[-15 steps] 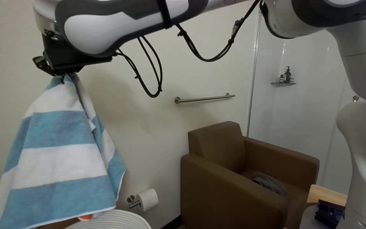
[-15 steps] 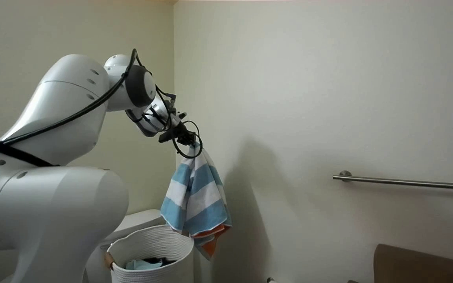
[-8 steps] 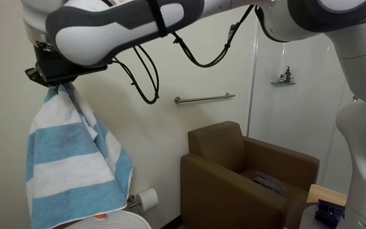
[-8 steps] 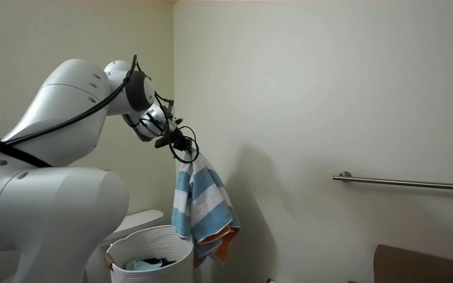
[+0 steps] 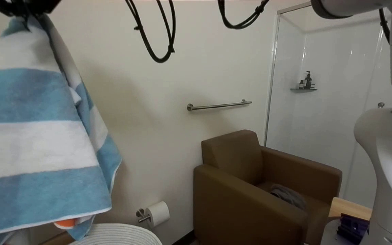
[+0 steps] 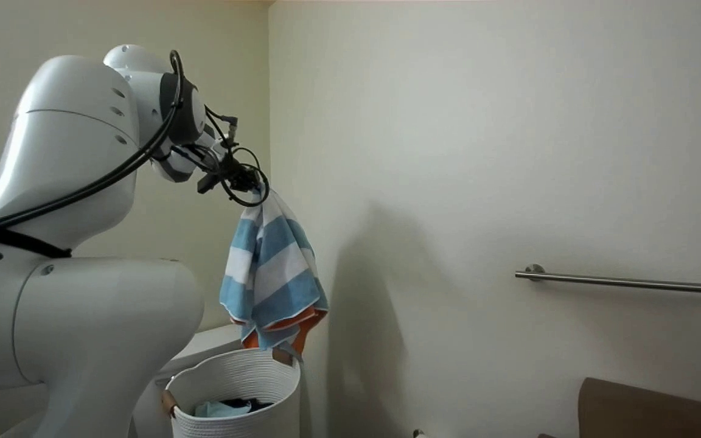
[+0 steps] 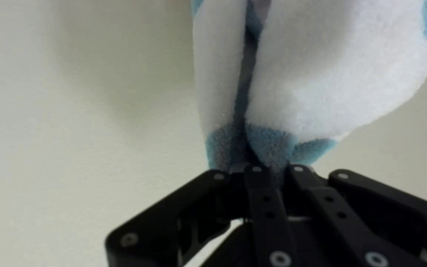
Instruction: Put the towel on the chair in the laundry hamper
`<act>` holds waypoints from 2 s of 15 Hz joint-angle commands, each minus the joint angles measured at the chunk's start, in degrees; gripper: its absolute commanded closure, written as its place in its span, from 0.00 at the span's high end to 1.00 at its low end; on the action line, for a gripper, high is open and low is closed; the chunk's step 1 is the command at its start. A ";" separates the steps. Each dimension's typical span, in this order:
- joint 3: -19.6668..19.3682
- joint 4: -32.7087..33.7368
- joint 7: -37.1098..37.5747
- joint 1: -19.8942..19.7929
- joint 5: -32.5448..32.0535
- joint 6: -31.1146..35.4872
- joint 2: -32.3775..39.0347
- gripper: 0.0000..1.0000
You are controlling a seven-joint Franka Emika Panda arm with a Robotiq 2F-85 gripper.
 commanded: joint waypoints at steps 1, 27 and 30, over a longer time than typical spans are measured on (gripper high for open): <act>0.08 -2.44 3.62 6.83 -7.37 -9.80 -7.06 0.07; 12.12 -37.21 13.25 -19.37 -4.52 52.15 -5.51 0.07; 13.15 -41.56 9.63 -25.11 1.09 60.87 -0.16 0.07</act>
